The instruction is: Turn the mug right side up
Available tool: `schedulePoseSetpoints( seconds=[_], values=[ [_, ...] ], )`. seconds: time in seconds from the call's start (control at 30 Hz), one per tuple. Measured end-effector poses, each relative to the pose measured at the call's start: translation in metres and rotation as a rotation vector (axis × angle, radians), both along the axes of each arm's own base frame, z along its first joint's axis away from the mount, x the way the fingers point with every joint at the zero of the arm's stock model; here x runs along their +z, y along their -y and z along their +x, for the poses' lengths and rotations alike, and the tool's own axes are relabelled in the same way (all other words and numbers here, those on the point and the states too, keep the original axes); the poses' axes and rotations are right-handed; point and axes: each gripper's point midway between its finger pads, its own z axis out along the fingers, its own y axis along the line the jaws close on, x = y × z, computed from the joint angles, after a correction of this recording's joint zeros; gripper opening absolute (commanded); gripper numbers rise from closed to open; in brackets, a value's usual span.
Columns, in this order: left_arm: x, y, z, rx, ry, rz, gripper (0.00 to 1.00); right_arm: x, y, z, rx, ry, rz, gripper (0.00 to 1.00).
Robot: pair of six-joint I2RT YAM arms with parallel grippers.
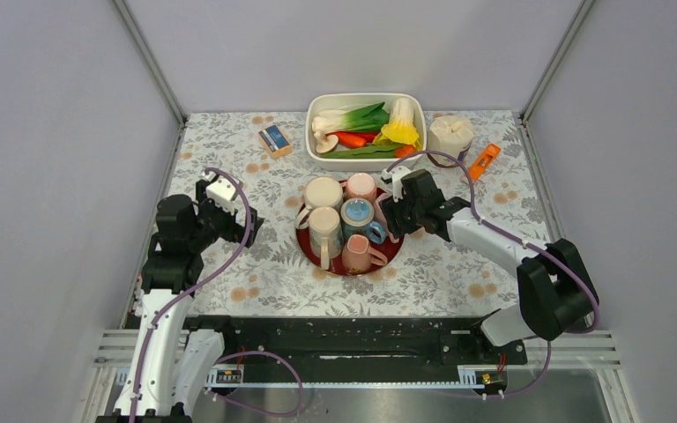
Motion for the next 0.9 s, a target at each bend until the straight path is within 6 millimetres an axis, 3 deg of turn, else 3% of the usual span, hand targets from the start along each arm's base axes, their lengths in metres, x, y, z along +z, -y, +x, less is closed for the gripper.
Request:
schedulePoseSetpoints(
  seconds=[0.17, 0.53, 0.9],
  values=[
    [0.0003, -0.0001, 0.0009, -0.001, 0.005, 0.002, 0.99, -0.0085, 0.0014, 0.0022, -0.015, -0.01, -0.027, 0.55],
    [-0.0045, -0.0001, 0.0018, -0.002, -0.004, 0.003, 0.99, -0.0052, -0.0039, 0.0057, -0.012, 0.02, -0.025, 0.46],
    [-0.005, -0.0003, 0.0021, -0.002, -0.004, 0.006, 0.99, -0.0102, -0.0057, 0.0044, -0.007, 0.013, -0.038, 0.44]
  ],
)
